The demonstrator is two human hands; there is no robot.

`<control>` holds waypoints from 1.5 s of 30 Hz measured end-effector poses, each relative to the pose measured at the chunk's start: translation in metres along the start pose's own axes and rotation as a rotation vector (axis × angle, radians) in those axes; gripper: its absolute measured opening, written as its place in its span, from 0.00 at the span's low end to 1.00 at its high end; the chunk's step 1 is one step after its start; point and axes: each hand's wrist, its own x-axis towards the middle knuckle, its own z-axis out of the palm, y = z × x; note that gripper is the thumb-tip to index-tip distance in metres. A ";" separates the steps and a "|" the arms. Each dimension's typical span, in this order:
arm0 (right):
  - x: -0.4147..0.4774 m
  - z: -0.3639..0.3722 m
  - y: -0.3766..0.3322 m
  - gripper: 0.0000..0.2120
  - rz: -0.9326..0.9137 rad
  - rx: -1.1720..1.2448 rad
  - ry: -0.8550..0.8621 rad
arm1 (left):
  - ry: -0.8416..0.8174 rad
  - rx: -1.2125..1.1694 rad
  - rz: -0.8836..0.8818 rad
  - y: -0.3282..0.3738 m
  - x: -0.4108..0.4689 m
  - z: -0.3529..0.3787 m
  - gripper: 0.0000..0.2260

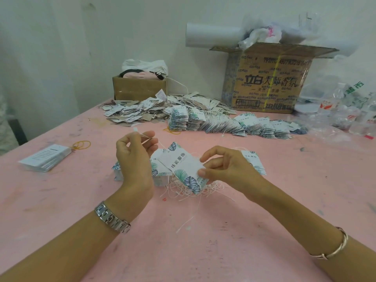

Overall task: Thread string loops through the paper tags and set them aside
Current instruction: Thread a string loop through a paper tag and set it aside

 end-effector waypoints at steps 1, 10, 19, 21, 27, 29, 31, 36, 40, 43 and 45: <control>0.000 -0.001 0.000 0.12 0.023 -0.003 -0.014 | -0.012 0.003 -0.002 -0.001 0.000 0.000 0.03; 0.001 -0.010 0.002 0.08 0.089 0.009 0.059 | -0.056 0.065 -0.009 -0.004 0.000 -0.003 0.02; 0.015 -0.073 -0.011 0.12 0.095 0.125 0.270 | -0.307 0.408 0.064 -0.022 -0.016 -0.004 0.04; 0.017 -0.089 -0.008 0.08 0.084 0.103 0.349 | -0.361 0.426 0.121 -0.023 -0.022 -0.004 0.04; 0.031 -0.121 0.023 0.10 0.063 -0.155 0.594 | -0.487 0.434 0.230 -0.024 -0.035 -0.006 0.09; 0.036 -0.126 0.031 0.11 0.066 -0.155 0.619 | -0.502 0.425 0.228 -0.025 -0.036 -0.007 0.08; 0.041 -0.129 0.038 0.11 0.072 -0.152 0.645 | -0.504 0.417 0.230 -0.026 -0.036 -0.007 0.07; 0.040 -0.136 0.058 0.08 0.140 -0.247 0.687 | -0.513 0.408 0.225 -0.027 -0.036 -0.008 0.07; 0.036 -0.139 0.061 0.06 0.175 -0.254 0.751 | -0.525 0.420 0.239 -0.027 -0.039 -0.008 0.07; 0.031 -0.138 0.059 0.06 0.185 -0.262 0.786 | -0.540 0.427 0.238 -0.028 -0.040 -0.009 0.07; 0.027 -0.137 0.059 0.05 0.203 -0.294 0.787 | -0.551 0.424 0.235 -0.028 -0.040 -0.010 0.06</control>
